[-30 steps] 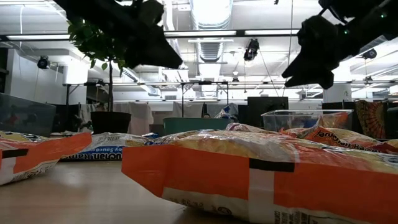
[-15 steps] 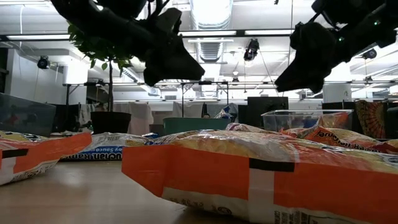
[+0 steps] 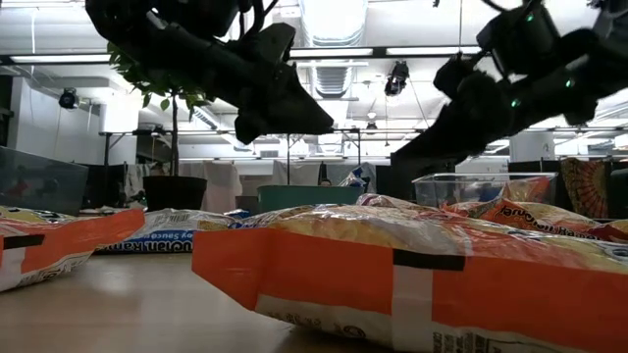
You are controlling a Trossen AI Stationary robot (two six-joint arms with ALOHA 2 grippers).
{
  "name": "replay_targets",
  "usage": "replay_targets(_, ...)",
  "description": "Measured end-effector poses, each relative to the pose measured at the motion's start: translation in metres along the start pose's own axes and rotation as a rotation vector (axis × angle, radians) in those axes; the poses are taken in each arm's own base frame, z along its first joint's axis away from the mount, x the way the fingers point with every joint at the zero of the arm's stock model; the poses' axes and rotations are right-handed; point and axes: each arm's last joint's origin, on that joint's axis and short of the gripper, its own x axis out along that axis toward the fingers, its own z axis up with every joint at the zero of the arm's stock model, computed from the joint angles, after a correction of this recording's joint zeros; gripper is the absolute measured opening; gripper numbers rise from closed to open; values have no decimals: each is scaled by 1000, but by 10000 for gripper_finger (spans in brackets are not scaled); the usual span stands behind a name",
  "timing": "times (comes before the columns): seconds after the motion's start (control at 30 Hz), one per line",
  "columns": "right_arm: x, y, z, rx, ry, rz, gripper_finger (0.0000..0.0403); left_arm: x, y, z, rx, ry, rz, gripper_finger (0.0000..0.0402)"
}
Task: Sort Maruchan noodles
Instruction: Put the middle red noodle pack into the black bin
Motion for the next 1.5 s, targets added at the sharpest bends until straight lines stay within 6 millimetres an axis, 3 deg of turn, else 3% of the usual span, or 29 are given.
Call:
replay_targets(0.5,57,4,-44,-18,85,28,9,-2,-6,2,10,-26,-24,79)
replay_targets(0.67,57,5,-40,-1,53,37,9,-2,-6,1,12,-22,-25,79)
replay_targets(1.0,43,17,-9,-24,-47,94,9,-2,-6,1,28,-18,-24,79)
replay_targets(1.3,49,37,-29,-40,31,158,9,-3,-6,2,27,-20,-25,79)
replay_targets(1.5,60,39,-46,-19,97,153,9,-3,-7,2,27,-20,-25,79)
